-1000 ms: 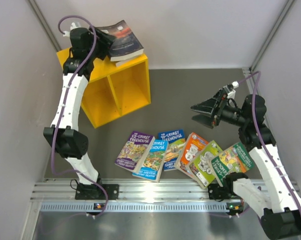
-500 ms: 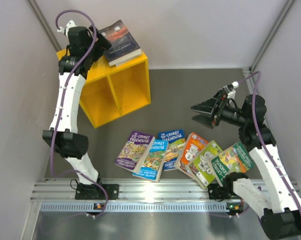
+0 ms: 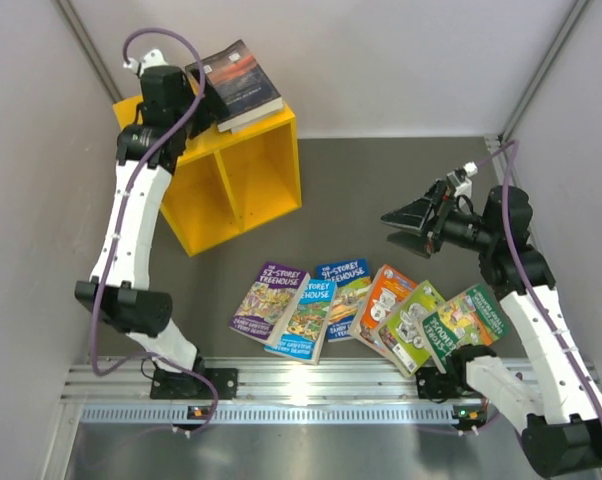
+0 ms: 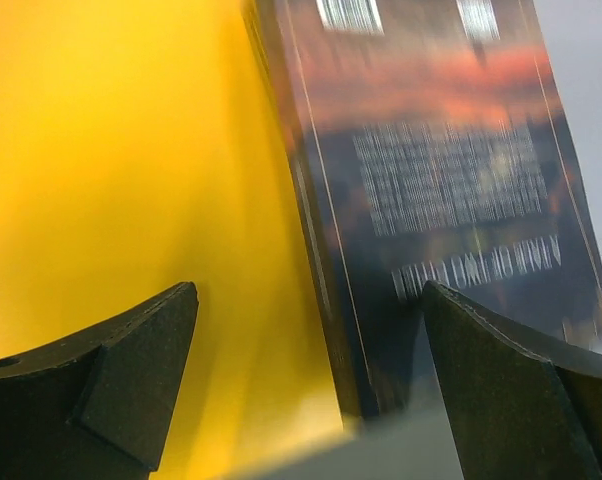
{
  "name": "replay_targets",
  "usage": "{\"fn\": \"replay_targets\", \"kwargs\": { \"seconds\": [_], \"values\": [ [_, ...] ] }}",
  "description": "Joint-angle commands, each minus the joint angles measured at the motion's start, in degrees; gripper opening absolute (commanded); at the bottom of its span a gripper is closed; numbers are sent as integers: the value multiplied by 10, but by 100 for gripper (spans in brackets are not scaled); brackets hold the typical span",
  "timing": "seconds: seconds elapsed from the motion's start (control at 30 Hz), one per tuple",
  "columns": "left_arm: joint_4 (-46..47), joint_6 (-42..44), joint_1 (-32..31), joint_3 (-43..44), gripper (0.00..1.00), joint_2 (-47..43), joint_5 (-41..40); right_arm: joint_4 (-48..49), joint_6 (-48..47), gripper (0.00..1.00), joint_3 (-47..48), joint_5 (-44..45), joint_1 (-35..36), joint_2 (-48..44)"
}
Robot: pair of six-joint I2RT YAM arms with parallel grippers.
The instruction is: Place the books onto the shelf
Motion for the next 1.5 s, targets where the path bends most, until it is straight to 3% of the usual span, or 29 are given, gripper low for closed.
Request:
{"fn": "replay_targets", "kwargs": {
  "seconds": [0.0, 0.23, 0.33, 0.47, 0.73, 1.17, 1.47],
  "values": [
    [-20, 31, -50, -57, 99, -109, -16, -50, -69, 91, 53, 16, -1, 18],
    [-80, -22, -124, -237, 99, -281, -83, -156, -163, 91, 104, 107, 43, 64],
    [-114, -48, -131, -293, 99, -337, -78, -197, -192, 91, 136, 184, 137, 99],
    [-128, -79, -133, -419, 99, -348, -27, -198, -191, 91, 153, 234, 233, 190],
    [4, -197, -133, -713, 99, -365, 110, -134, -184, 90, 187, 208, 264, 341],
    [90, -220, -132, -847, 99, -350, 199, -121, -228, 90, 327, 184, 283, 618],
    [105, -219, -132, -880, 99, -367, 195, -113, -235, 89, 348, 161, 318, 703]
  ]
}}
